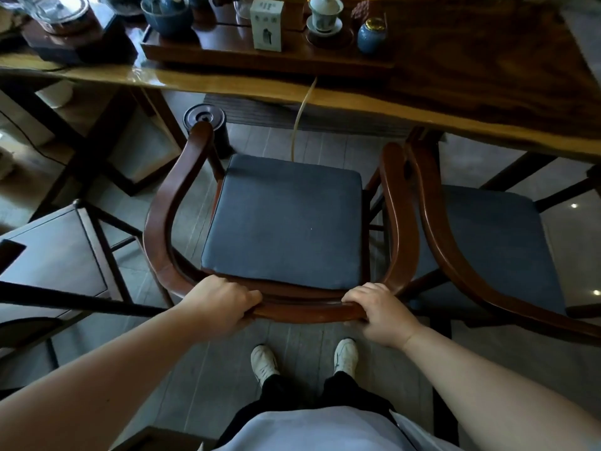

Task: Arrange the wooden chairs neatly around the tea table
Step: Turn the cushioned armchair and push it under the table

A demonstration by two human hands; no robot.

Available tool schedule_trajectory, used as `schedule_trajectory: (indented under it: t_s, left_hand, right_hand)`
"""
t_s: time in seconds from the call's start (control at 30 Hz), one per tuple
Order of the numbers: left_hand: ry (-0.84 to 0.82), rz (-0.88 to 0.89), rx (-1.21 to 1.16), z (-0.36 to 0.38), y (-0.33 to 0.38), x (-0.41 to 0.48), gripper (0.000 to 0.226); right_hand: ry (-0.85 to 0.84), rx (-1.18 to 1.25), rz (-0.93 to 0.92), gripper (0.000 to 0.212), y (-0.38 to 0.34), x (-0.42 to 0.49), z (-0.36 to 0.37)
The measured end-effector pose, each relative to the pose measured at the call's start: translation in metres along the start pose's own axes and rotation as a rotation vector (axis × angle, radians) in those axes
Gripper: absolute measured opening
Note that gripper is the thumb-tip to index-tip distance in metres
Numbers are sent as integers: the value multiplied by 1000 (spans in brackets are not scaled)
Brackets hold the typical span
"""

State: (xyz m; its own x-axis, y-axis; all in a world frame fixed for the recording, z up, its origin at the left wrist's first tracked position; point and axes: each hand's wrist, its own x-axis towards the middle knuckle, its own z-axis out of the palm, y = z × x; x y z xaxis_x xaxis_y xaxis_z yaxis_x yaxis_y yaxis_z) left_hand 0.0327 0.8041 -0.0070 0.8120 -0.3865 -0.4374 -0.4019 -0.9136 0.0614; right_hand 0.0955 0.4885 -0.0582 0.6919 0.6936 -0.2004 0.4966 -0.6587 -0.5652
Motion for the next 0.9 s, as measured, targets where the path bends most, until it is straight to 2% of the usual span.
schedule_trajectory:
  t_s: [0.17,0.37,0.43,0.57,0.63,0.77,0.9]
  left_hand:
    - [-32,-54,-26,6,11,-7,28]
    - [7,-99,-67,6,16,-10,24]
    - [60,-100,-111,7,19,-15,25]
    - [251,-89,-263,4,18,-35,42]
    - [337,-135,-287,7,11,-49,51]
    - [480,-315,-312,10,-18,-75,53]
    - [505,-444,-294,3,-54,-96,46]
  right_hand:
    - [-19,-21,-7,31,-1,-8,6]
    - [-153,-74,12,40,0,-2,-4]
    - [-168,-82,15,49,-3,-1,-6]
    - [-253,-90,-11,85,-22,7,-13]
    - [-245,-68,-55,92,-41,20,-16]
    - [-203,-54,-177,89,-86,58,-21]
    - [-156,-38,-279,78,-125,101,-26]
